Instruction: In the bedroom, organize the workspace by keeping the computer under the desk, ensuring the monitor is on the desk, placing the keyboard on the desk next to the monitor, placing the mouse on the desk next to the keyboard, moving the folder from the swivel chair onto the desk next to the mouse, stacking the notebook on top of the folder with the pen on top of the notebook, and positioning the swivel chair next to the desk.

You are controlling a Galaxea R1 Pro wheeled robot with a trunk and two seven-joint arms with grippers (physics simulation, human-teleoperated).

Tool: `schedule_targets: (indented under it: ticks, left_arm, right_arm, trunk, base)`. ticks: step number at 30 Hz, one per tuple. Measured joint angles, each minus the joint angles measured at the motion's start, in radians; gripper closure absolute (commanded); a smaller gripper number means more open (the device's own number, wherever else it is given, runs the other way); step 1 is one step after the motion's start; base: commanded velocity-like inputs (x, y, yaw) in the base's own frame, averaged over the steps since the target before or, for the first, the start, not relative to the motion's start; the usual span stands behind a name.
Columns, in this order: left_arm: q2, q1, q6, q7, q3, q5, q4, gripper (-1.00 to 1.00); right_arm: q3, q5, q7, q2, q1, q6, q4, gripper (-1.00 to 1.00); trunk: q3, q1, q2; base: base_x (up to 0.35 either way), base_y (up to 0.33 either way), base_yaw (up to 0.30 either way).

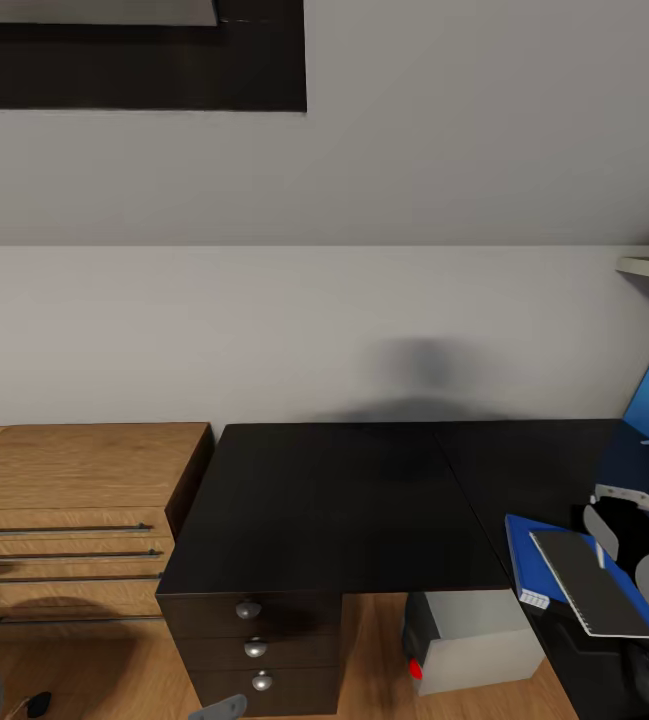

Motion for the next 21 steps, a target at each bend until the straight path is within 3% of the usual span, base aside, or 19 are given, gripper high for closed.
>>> schedule_targets:
  ticks: [4, 21]
  left_arm:
    - [-0.001, 0.000, 0.000, 0.005, 0.001, -0.001, -0.001, -1.00]
    - [-0.003, 0.000, 0.000, 0.006, -0.003, -0.001, 0.000, -1.00]
  right_arm:
    - [0.001, 0.005, 0.001, 0.005, 0.000, 0.005, 0.000, 1.00]
    - [0.021, 0.005, 0.009, 0.009, 0.000, 0.008, -0.003, 1.00]
  trunk:
    - [0.000, 0.000, 0.000]
    - [-0.053, 0.065, -0.119]
  base:
    - [0.000, 0.000, 0.000]
    - [0.000, 0.000, 0.000]
